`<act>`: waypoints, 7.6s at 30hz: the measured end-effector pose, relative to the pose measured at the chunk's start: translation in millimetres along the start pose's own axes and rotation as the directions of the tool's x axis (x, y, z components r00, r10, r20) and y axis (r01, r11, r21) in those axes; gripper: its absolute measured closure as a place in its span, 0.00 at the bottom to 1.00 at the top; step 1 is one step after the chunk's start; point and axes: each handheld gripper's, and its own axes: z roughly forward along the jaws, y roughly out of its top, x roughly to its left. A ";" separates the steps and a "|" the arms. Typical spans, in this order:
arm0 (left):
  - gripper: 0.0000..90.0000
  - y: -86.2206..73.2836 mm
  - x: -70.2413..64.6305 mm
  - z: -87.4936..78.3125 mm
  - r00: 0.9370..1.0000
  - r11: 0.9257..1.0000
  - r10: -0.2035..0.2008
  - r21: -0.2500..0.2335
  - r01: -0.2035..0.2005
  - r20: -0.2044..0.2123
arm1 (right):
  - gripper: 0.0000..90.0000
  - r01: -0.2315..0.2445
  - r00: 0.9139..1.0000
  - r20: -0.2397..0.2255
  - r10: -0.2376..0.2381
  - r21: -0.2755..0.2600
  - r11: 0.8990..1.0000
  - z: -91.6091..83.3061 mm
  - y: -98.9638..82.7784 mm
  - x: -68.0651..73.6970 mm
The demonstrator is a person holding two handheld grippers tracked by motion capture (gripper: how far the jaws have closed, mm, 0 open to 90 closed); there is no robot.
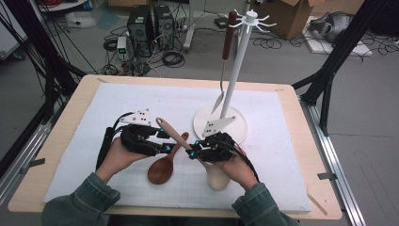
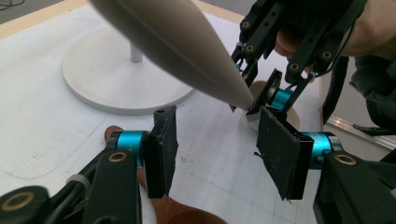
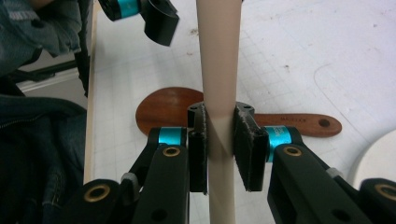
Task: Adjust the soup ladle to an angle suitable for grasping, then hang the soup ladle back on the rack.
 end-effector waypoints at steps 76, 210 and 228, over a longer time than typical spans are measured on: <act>0.67 22.5 -0.8 -11.7 0.995 0.997 0.022 -0.070 -0.016 0.093 | 0.86 -0.056 0.998 -0.024 0.054 -0.141 0.988 -3.0 13.8 -2.8; 0.27 -64.7 29.7 -87.9 0.965 0.992 -0.083 -0.114 0.056 -0.250 | 0.87 -0.072 0.975 0.180 0.132 -0.308 0.949 -103.9 43.9 -36.1; 0.26 -64.3 29.2 -90.7 0.961 0.992 -0.088 -0.113 0.060 -0.261 | 0.87 -0.065 0.970 0.204 0.132 -0.304 0.950 -119.0 59.7 -37.1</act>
